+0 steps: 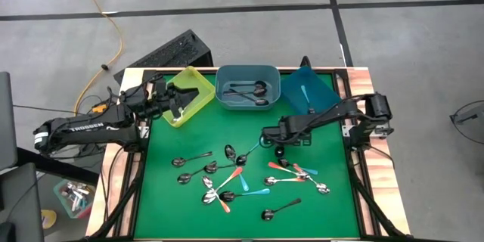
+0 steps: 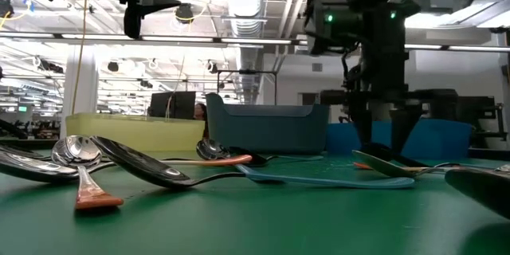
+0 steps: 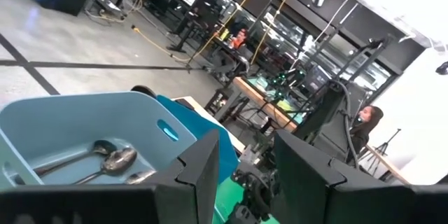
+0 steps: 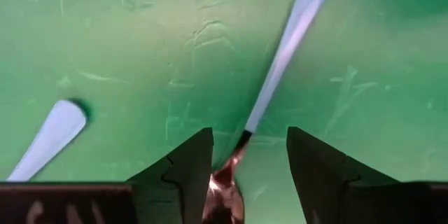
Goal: Sort silverware by color (type)
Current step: Put the blue spoon into the blue bin
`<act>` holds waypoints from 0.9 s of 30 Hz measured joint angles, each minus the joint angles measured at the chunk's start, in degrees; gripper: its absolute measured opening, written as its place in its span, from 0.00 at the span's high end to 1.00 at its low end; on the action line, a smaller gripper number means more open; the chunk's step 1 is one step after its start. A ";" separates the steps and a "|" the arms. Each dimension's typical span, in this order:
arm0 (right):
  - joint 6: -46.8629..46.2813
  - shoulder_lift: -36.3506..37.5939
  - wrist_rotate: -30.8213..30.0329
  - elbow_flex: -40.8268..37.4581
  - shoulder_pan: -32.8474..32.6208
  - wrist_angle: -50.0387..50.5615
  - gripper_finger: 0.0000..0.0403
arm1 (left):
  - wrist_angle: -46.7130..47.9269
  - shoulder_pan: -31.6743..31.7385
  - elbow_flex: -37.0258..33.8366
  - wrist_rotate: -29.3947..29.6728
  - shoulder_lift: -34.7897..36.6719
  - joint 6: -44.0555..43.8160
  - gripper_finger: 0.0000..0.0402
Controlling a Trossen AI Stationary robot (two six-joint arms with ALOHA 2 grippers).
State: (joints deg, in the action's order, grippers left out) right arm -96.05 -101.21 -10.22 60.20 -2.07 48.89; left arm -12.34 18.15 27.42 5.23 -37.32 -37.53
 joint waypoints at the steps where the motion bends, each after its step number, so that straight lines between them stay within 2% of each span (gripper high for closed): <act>1: 0.01 -0.60 0.00 0.00 0.09 -0.09 0.52 | -0.02 0.00 0.00 0.03 0.00 0.01 0.70; 9: 0.08 -3.79 1.92 0.26 1.44 -2.19 0.62 | 0.04 -0.01 -0.01 1.14 -0.02 1.31 0.70; 22: 1.73 -3.52 2.64 0.09 2.21 -2.19 0.95 | 1.66 0.00 -0.04 2.97 -0.04 1.32 0.70; 27: 2.01 -3.00 2.53 0.07 1.53 -2.49 0.98 | 2.78 0.00 -0.07 2.95 -0.04 1.32 0.70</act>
State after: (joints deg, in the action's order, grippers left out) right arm -94.04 -104.21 -7.69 60.28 -0.53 46.40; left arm -9.57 18.15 27.35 8.19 -37.36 -36.21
